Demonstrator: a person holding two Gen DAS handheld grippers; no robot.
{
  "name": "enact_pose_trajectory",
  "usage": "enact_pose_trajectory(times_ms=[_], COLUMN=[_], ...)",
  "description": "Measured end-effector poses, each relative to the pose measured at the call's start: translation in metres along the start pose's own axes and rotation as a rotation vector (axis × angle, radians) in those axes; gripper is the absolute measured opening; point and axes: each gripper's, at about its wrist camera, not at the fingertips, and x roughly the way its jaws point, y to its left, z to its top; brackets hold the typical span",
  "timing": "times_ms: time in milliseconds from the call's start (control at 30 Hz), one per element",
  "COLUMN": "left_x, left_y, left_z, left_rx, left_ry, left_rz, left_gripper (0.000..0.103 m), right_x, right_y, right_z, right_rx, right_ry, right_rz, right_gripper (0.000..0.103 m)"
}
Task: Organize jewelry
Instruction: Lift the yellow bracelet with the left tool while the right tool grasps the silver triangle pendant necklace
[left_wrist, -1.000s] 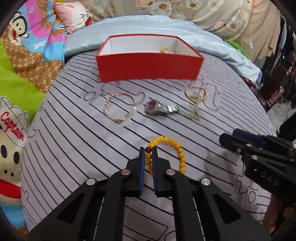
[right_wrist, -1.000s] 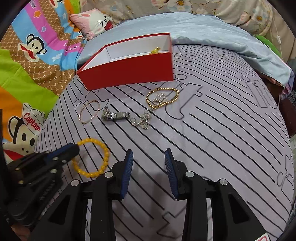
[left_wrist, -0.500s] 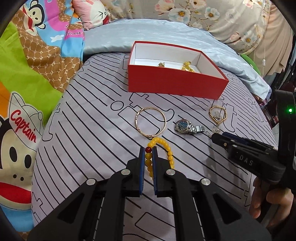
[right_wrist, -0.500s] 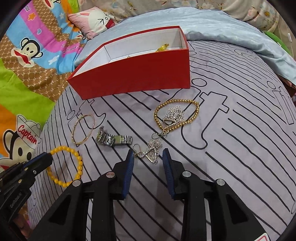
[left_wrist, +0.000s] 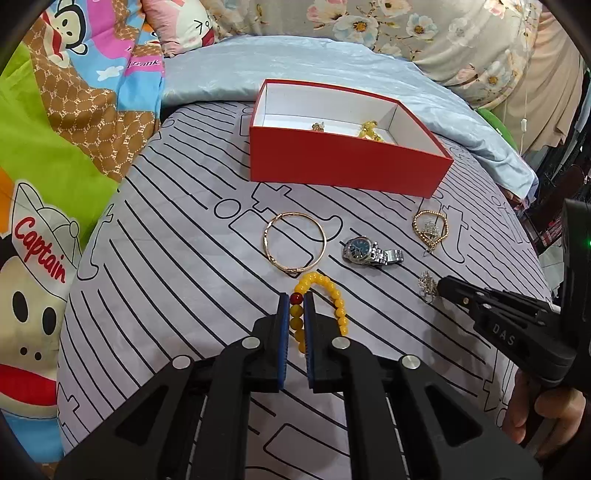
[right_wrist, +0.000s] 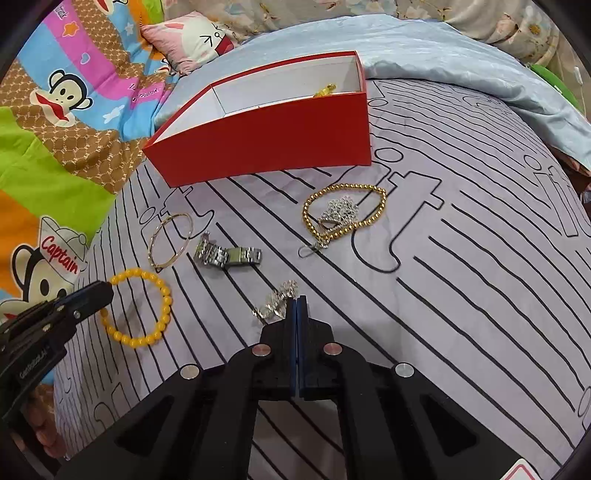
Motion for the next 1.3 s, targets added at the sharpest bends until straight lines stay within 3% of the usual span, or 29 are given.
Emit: enact_pose_trajectory(times_ms=[233,400,633,767,1300], left_x=[0.0,0.0,0.002,0.002,-0.018], left_y=[0.0,-0.001,-0.002,-0.002,-0.006], left_z=[-0.002,-0.004,-0.004,-0.004,0.002], left_rx=[-0.003,-0.001,0.0,0.0,0.003], left_ry=[0.003,0.004,0.012,0.013,-0.022], left_rz=[-0.005,-0.005,-0.007,-0.012,-0.047], left_gripper=[0.007,0.007,0.007,0.007,0.007], right_x=[-0.012,-0.016,0.0,0.007,-0.03], right_y=[-0.001,0.011,0.021,0.019,0.012], right_z=[-0.009,-0.007,0.0,-0.001,-0.007], right_rx=[0.006,-0.019,-0.044,-0.038,-0.013], right_ry=[-0.014,-0.037,-0.016,0.0,-0.047], right_rz=[0.024,0.02,-0.021,-0.021,0.003], right_gripper=[0.001,0.037,0.037,0.024,0.024])
